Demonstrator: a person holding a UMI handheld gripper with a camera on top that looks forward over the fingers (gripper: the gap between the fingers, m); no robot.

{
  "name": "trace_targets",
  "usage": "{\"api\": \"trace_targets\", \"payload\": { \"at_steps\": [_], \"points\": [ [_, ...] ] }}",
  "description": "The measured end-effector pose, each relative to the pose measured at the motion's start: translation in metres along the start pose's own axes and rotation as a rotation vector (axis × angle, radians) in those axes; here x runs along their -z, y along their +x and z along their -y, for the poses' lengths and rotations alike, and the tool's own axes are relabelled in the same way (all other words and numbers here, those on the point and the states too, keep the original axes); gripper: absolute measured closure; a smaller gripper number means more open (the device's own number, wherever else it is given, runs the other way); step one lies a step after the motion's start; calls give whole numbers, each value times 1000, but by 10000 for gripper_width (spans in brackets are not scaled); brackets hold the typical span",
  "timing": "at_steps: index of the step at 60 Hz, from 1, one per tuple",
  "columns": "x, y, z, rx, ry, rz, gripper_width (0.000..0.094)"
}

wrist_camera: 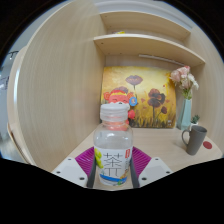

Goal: Pour water

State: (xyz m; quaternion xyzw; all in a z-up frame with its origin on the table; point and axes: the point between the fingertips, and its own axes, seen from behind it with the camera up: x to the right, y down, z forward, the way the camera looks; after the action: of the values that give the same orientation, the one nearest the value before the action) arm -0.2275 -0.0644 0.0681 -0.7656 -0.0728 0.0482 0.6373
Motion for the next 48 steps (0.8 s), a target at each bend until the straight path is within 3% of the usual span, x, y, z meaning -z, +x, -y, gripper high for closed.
{"api": "trace_targets", "payload": {
  "at_steps": [12,25,37,48],
  "points": [
    [-5,2,0,3,23,1,558],
    [-12,-5,3,-61,-8,63,559],
    [-18,24,41,-295,-39,94,559],
    [-20,88,94,-635,2,93,555]
  ]
}}
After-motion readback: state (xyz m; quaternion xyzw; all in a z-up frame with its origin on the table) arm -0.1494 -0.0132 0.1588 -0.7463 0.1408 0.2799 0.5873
